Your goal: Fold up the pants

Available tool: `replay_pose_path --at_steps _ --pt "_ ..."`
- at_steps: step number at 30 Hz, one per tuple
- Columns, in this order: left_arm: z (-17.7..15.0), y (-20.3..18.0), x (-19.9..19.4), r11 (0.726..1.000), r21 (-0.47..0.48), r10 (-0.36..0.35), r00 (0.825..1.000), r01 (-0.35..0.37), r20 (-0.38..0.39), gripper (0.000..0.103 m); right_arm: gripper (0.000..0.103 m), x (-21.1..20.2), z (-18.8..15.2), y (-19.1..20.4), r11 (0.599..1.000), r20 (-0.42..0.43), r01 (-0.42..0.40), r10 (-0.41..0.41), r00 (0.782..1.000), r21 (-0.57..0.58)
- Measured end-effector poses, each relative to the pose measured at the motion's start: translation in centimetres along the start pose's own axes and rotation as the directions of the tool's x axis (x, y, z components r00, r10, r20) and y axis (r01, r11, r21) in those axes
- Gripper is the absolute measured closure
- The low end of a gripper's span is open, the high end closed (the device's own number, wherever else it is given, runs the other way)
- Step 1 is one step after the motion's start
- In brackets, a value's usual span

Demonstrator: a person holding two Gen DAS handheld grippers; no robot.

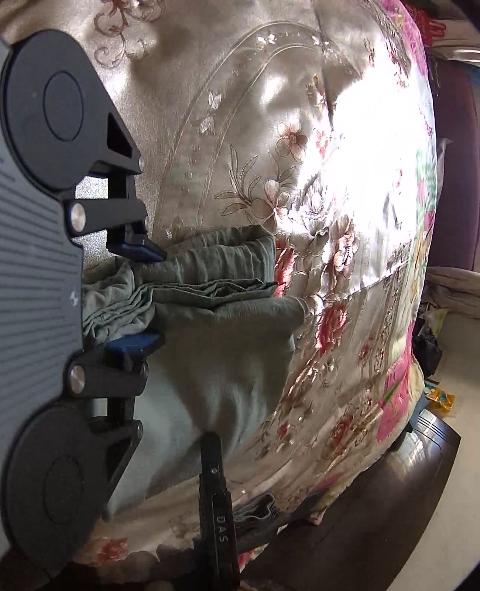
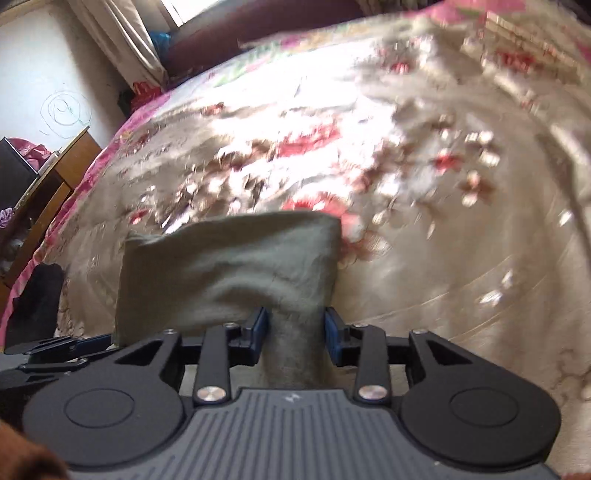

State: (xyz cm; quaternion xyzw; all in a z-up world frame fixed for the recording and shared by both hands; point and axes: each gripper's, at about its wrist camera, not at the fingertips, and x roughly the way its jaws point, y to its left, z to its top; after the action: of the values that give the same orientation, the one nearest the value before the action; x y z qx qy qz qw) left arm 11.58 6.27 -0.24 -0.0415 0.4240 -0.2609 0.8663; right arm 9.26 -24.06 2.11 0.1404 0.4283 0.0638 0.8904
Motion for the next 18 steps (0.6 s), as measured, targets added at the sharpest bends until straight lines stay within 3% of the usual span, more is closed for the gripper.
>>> replay_pose_path --at_steps 3,6,9,13,14,16,17,18 --pt "0.1 0.5 -1.6 0.999 0.014 0.05 0.999 -0.05 0.02 0.047 0.063 -3.8 -1.6 2.2 0.993 0.117 0.007 0.006 0.993 -0.117" --pt "1.2 1.3 -2.0 0.99 0.013 0.141 0.989 -0.142 0.046 0.047 0.061 -5.2 -3.7 5.8 0.97 0.117 -0.092 0.12 0.986 -0.226" --pt "2.2 1.9 -2.4 0.99 -0.009 0.143 0.987 -0.143 0.075 0.047 0.054 -5.0 -5.6 10.0 0.924 0.099 -0.161 0.206 0.973 -0.346" --pt "2.8 1.2 -2.5 0.99 0.044 0.129 0.987 -0.133 0.096 0.047 0.05 -4.4 -7.4 14.3 0.862 0.084 -0.169 0.237 0.968 -0.477" --pt "2.6 1.1 -2.3 0.988 0.059 0.139 0.986 -0.145 0.09 0.047 0.046 -4.1 -7.7 15.3 0.847 0.084 -0.158 0.231 0.969 -0.507" --pt "1.9 1.5 -2.1 0.989 0.049 0.135 0.988 -0.139 0.074 0.047 0.046 -3.1 -8.3 16.7 0.814 0.084 -0.088 0.166 0.983 -0.574" --pt "1.5 1.9 -2.1 0.992 0.031 0.121 0.99 -0.124 0.067 0.047 0.053 -2.4 -8.6 16.9 0.806 0.092 -0.043 0.12 0.989 -0.591" --pt "1.0 2.3 -2.3 0.994 0.011 0.106 0.992 -0.106 0.064 0.047 0.079 -1.8 -8.4 16.8 0.811 0.078 -0.032 0.096 0.992 -0.584"
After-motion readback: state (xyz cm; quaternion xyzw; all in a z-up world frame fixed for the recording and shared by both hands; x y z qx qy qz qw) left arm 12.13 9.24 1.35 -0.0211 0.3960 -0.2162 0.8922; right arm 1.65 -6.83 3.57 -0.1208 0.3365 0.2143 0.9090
